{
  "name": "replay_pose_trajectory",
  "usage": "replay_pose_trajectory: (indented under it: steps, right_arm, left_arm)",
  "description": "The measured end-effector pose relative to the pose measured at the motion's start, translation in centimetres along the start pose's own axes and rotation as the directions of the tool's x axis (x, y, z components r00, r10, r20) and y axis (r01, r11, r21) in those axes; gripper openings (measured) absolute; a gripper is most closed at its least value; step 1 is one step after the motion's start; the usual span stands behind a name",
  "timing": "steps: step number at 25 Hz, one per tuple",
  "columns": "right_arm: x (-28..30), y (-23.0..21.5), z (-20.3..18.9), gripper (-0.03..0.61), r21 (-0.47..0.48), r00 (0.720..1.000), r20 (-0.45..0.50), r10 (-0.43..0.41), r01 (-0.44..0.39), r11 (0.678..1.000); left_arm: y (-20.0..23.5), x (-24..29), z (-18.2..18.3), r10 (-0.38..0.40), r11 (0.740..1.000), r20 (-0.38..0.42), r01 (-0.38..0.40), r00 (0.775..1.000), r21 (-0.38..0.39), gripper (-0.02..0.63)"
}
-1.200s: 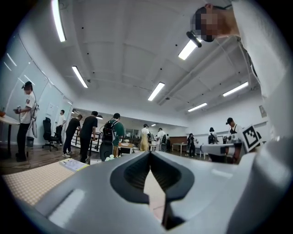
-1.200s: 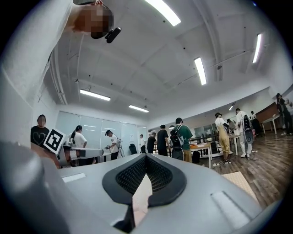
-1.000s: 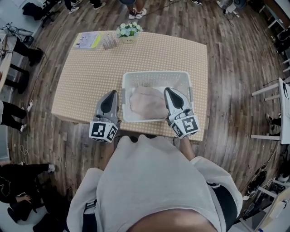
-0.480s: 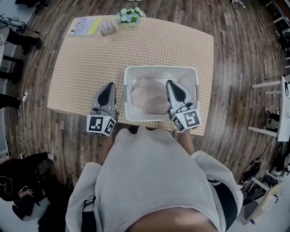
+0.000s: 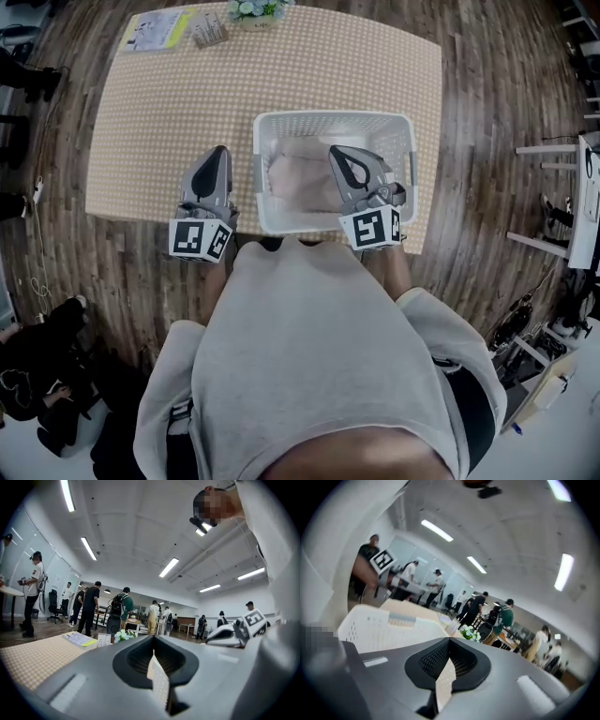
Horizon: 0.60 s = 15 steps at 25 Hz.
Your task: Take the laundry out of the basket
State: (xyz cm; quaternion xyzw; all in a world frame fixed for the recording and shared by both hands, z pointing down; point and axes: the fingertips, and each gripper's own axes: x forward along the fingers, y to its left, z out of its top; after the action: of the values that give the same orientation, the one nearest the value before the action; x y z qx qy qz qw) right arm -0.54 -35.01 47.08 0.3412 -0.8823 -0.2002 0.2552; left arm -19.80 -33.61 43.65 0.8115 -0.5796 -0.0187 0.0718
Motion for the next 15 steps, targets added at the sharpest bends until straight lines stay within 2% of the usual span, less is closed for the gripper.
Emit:
replay_pose_trajectory:
  steps: [1,3,4,5,7,10,13,14,15]
  right_arm:
    - [0.5,1.1,-0.4,-0.002,-0.15,0.998,-0.051,0.028,-0.035,0.988]
    - [1.5,3.4,-1.7,-0.002,-0.401,0.985,-0.157,0.075,-0.133,0.906]
    - [1.9,4.2,-2.4,-0.002,-0.46,0.976,-0.192,0.099,-0.179,0.87]
    - [2.3,4.8,-2.8,-0.002,-0.478,0.969,-0.211,0.125,-0.214,0.852]
    - [2.6,5.3,-3.3,-0.002,-0.456,0.96,-0.226,0.165,-0.253,0.853]
    - [2.7,5.8,-4.8,-0.002,-0.384,0.939,-0.272,0.208,-0.305,0.872]
    - [3.1,7.0,-7.0,0.002,-0.253,0.886,-0.358,0.293,-0.394,0.884]
    - [3.3,7.7,-7.9,0.035,-0.202,0.855,-0.394,0.336,-0.437,0.877]
    - [3.3,8.5,-8.9,0.218,-0.153,0.814,-0.437,0.381,-0.485,0.861]
  left_arm:
    - [0.2,-0.2,-0.3,0.003,1.0,-0.004,-0.003,1.0,-0.011,0.006]
    - [0.5,-0.6,-0.8,0.006,1.0,-0.01,-0.006,1.0,-0.029,0.006]
    - [0.7,-0.7,-1.0,0.007,0.999,-0.01,-0.008,1.0,-0.035,0.006]
    - [0.8,-0.7,-1.2,0.01,0.999,-0.01,-0.01,1.0,-0.04,0.006]
    - [1.0,-0.6,-1.3,0.015,0.999,-0.01,-0.015,1.0,-0.044,0.006]
    - [1.1,-0.6,-1.9,0.019,0.998,-0.02,-0.02,1.0,-0.054,0.006]
    - [1.6,-0.6,-2.7,0.025,0.997,-0.035,-0.027,0.999,-0.068,0.006]
    - [1.7,-0.7,-3.0,0.027,0.997,-0.041,-0.03,0.999,-0.073,0.006]
    - [1.8,-0.7,-3.3,0.029,0.996,-0.047,-0.033,0.998,-0.078,0.006]
